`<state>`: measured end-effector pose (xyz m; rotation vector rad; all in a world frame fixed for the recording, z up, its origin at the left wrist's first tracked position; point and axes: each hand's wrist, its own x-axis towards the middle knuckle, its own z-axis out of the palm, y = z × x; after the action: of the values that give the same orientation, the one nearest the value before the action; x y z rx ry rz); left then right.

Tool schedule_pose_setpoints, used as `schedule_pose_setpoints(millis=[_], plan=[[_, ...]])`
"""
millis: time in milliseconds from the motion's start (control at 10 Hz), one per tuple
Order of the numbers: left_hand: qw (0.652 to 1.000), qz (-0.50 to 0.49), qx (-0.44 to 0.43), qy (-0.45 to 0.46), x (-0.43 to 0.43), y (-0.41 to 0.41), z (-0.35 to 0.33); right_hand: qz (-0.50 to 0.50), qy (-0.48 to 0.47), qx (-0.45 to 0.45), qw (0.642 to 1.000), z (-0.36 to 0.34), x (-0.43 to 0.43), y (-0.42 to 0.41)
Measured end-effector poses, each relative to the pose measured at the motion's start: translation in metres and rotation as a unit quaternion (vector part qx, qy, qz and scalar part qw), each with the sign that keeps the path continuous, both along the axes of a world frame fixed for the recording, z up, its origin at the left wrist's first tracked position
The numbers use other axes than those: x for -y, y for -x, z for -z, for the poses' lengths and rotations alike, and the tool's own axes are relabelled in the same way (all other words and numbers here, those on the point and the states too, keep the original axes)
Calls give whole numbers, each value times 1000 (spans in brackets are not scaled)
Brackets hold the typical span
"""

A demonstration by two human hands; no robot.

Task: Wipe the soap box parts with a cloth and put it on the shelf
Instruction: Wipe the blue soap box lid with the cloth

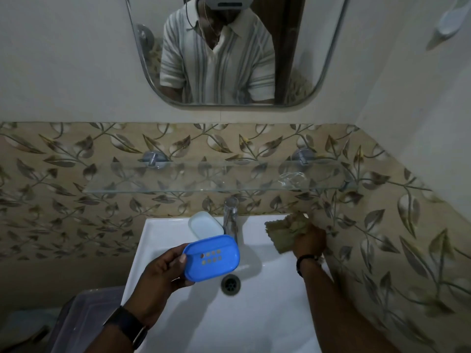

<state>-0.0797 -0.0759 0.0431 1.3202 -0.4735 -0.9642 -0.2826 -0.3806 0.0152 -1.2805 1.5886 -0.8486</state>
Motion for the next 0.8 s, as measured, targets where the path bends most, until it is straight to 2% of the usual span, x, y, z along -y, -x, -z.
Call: schedule_pose_setpoints(millis=[100, 200, 300, 400, 500, 600, 700, 800], plan=[[1000, 6, 2, -4, 4, 7, -3, -89, 154, -205, 962, 23, -5, 9], [1000, 15, -1, -7, 9, 13, -6, -223, 211, -382, 872, 34, -5, 20], [1000, 14, 2, -7, 11, 18, -8, -306, 166, -501, 792, 40, 0, 27], [1000, 10, -3, 1, 10, 19, -10, -327, 147, -505, 785, 34, 3, 32], [1000, 4, -3, 6, 5, 19, -8, -293, 177, -484, 805, 26, -2, 32], [1000, -16, -8, 6, -1, 19, -8, -210, 319, -361, 851, 11, -19, 20], [1000, -26, -7, 0, -8, 19, -6, -153, 495, -260, 815, -10, -42, -8], [999, -45, -8, -1, -19, 16, -5, -162, 603, -163, 764, -31, -68, -45]])
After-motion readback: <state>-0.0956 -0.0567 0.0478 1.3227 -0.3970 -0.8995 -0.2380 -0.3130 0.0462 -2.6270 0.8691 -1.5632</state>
